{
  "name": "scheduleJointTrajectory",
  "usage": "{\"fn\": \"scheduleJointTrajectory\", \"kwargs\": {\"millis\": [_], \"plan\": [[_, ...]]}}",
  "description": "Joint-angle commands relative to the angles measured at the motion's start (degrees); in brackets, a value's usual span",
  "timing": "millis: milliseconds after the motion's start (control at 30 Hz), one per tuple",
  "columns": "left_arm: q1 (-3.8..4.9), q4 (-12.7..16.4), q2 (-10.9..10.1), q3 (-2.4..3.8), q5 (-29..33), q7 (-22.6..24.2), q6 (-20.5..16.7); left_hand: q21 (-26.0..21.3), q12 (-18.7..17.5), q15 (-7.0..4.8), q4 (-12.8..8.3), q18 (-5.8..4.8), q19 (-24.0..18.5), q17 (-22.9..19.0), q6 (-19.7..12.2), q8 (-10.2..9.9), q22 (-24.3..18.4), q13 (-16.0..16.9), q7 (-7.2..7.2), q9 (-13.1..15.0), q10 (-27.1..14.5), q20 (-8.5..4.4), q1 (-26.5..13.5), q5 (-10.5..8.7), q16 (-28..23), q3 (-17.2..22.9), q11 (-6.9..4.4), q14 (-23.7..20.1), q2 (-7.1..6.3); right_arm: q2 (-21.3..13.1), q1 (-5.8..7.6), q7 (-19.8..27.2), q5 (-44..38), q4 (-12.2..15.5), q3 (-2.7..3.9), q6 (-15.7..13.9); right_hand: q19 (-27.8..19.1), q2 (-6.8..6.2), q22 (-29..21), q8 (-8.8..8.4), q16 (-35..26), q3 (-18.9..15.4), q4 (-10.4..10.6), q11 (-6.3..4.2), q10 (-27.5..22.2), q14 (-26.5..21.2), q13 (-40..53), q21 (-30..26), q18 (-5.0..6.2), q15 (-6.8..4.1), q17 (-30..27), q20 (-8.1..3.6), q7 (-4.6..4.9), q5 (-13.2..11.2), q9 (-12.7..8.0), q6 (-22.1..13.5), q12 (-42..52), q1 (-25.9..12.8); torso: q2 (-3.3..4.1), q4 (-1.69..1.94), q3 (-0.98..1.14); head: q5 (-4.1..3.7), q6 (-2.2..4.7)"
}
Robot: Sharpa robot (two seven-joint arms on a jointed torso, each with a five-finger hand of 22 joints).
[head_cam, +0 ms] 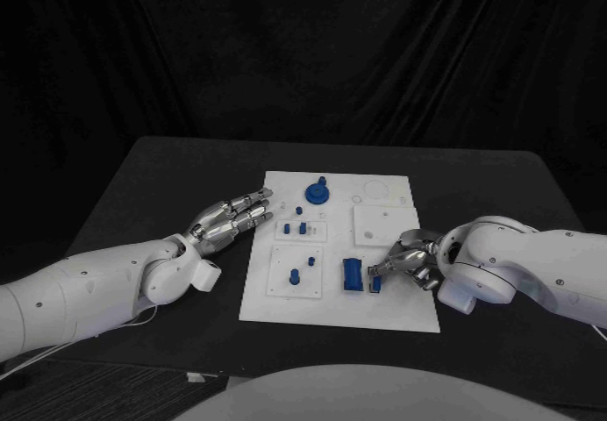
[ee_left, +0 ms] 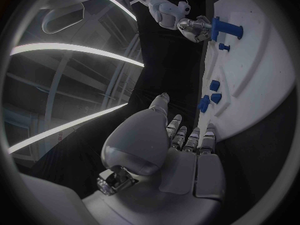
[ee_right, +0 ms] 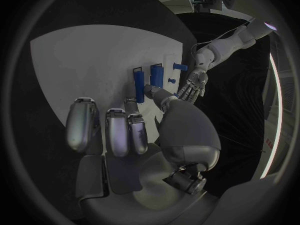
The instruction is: Assemble the parts on the task board
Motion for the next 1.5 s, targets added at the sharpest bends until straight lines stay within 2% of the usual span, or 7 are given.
{"fn": "scheduleJointTrajectory", "kwargs": {"millis": [33,500,767,933,1133,1367,1500], "plan": [[-0.21,-0.07,0.22,-0.04,0.19,0.05,0.89,0.29,0.05,0.41,-0.07,1.02,-0.17,0.04,-0.08,0.13,-0.03,-0.09,0.11,-0.03,-0.04,0.35,-0.04,0.32,0.16,0.18,0.28,0.08,0.59,0.20,-0.53,-1.13,-0.56,0.24,-0.27,2.41,0.24,0.49,9.88,0.11,-0.05,-0.58,-0.23,0.03,6.00,3.31,15.09,-0.27,1.19,-0.21,0.11,0.13,-0.13,-0.67,-0.31,-0.30,0.20,0.57,0.00,-0.04,0.01,0.03,0.00],[-0.25,-0.16,0.21,-0.04,0.19,-0.14,1.01,0.29,0.04,0.42,-0.09,1.01,-0.18,0.04,-0.08,0.14,-0.04,-0.09,0.12,-0.03,-0.06,0.34,-0.05,0.37,0.15,0.25,0.29,0.07,0.67,0.27,-0.54,-1.40,-2.45,-0.04,-0.27,4.63,0.22,0.41,9.85,0.21,-0.11,-2.84,0.20,0.08,6.00,3.28,15.09,-0.46,1.20,-0.18,-0.07,0.14,-0.07,-4.07,-1.09,-0.44,0.20,0.38,-0.03,-0.02,0.00,0.06,0.00],[-0.27,-0.20,0.33,-0.04,0.19,-0.21,1.16,0.29,0.04,0.42,-0.09,1.01,-0.18,0.04,-0.08,0.14,-0.04,-0.09,0.12,-0.03,-0.06,0.34,-0.05,0.37,0.15,0.25,0.29,0.07,0.67,0.30,-0.55,-1.48,-3.11,-0.17,-0.27,4.78,0.22,-0.02,9.83,0.24,-0.16,-7.37,2.37,0.25,6.00,3.25,15.09,-0.66,1.21,-0.04,-0.24,0.27,0.12,-8.22,-2.20,-0.44,0.20,-1.23,-0.02,0.02,0.02,0.05,0.00],[-0.28,-0.21,0.28,-0.04,0.19,-0.26,1.17,0.28,0.02,0.44,-0.12,1.01,-0.19,0.04,0.00,0.16,-0.07,-0.10,0.14,-0.01,-0.08,0.34,-0.07,0.41,0.15,0.34,0.30,0.07,0.75,0.17,-0.55,-1.43,-4.11,-0.07,-0.27,4.74,0.24,-0.36,9.83,0.33,-0.16,-11.29,4.54,0.43,6.00,3.25,15.09,-0.78,1.21,0.12,-0.30,0.39,0.32,-13.61,-3.01,-0.53,0.20,-2.41,0.00,0.02,0.00,0.07,0.00],[-0.28,-0.21,0.26,-0.04,0.19,-0.32,1.23,0.28,0.02,0.44,-0.12,1.01,-0.19,0.04,0.00,0.16,-0.07,-0.10,0.14,-0.01,-0.08,0.34,-0.07,0.41,0.15,0.34,0.30,0.07,0.75,-0.16,-0.55,-1.19,-4.80,0.22,-0.27,4.55,0.22,-1.72,9.80,0.82,-0.14,-18.71,9.60,0.45,6.00,3.24,15.09,-1.03,1.26,0.16,-0.34,0.46,0.32,-21.19,-3.71,-0.92,0.20,-4.22,-0.01,0.00,0.01,0.25,0.00],[-0.29,-0.21,0.26,-0.04,0.19,-0.33,1.28,0.28,0.02,0.45,-0.12,1.01,-0.19,0.04,0.00,0.16,-0.07,-0.09,0.16,-0.01,-0.08,0.34,-0.10,0.42,0.16,0.38,0.31,0.07,0.78,-1.33,-0.52,-0.80,-5.96,1.25,-0.26,3.13,0.23,-1.80,9.78,1.75,-0.17,-25.58,16.05,0.42,6.00,3.22,15.09,-1.23,1.29,0.14,-0.47,0.42,0.28,-21.38,-4.00,-1.28,0.20,-2.52,-0.01,0.00,0.01,0.42,0.00],[-0.30,-0.26,0.25,-0.04,0.19,-0.36,1.31,0.28,0.03,0.46,-0.11,1.01,-0.18,0.04,-0.01,0.16,-0.06,-0.09,0.16,-0.01,-0.08,0.34,-0.12,0.43,0.16,0.40,0.31,0.07,0.83,-2.76,-0.20,0.01,-6.18,2.51,-0.25,1.22,0.26,-3.49,9.79,2.43,0.04,-30.10,21.67,0.32,6.00,3.29,15.09,-1.26,1.29,0.04,-0.04,0.35,0.15,-21.58,-3.96,-1.10,0.20,-4.17,0.00,-0.01,0.01,0.45,0.00]]}}
